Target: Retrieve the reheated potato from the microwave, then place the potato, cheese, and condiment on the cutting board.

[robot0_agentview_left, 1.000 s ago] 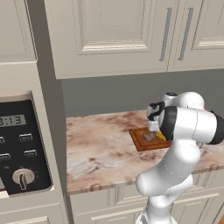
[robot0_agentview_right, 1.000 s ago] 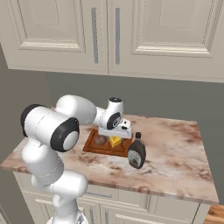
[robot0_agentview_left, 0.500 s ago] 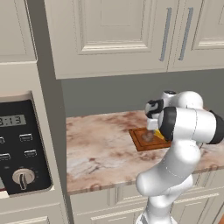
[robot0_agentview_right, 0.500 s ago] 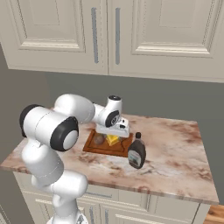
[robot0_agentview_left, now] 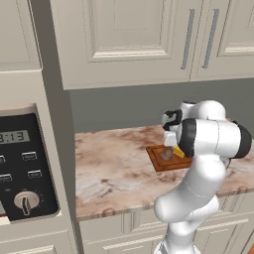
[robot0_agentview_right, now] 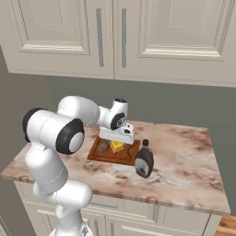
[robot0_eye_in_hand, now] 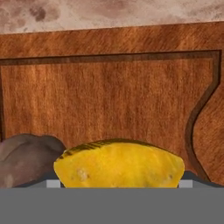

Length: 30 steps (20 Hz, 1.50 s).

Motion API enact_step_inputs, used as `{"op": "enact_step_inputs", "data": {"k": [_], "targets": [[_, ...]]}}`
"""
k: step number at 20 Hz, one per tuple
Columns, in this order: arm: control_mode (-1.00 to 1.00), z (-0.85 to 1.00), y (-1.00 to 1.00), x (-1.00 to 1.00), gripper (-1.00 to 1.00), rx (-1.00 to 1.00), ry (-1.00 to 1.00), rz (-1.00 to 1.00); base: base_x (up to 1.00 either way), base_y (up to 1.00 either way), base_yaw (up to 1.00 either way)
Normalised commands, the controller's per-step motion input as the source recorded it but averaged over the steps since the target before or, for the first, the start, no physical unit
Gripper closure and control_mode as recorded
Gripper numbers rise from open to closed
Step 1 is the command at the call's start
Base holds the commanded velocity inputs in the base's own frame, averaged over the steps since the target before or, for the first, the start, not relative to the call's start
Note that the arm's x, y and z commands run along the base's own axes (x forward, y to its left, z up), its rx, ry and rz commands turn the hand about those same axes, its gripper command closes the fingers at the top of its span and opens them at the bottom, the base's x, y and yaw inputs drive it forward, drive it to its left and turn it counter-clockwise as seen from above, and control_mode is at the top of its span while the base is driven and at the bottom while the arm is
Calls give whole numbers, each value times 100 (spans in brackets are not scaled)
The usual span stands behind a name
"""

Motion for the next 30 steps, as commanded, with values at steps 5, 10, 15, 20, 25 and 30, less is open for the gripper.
{"op": "enact_step_inputs", "data": {"k": [5, 10, 15, 20, 25, 30], "targets": [[-100, -27, 40, -4, 100, 0, 6, -5, 0, 0, 0], [-100, -36, 40, -25, 100, 1, 3, -6, 0, 0, 0], [-100, -42, 31, -37, 100, 0, 2, -5, 0, 0, 0], [-100, -53, 25, -38, 100, -1, 0, -4, 0, 0, 0], [-100, -59, 36, -16, 100, -1, 0, -12, 0, 0, 0], [-100, -44, 54, -9, 100, 0, 0, -17, 0, 0, 0]]}}
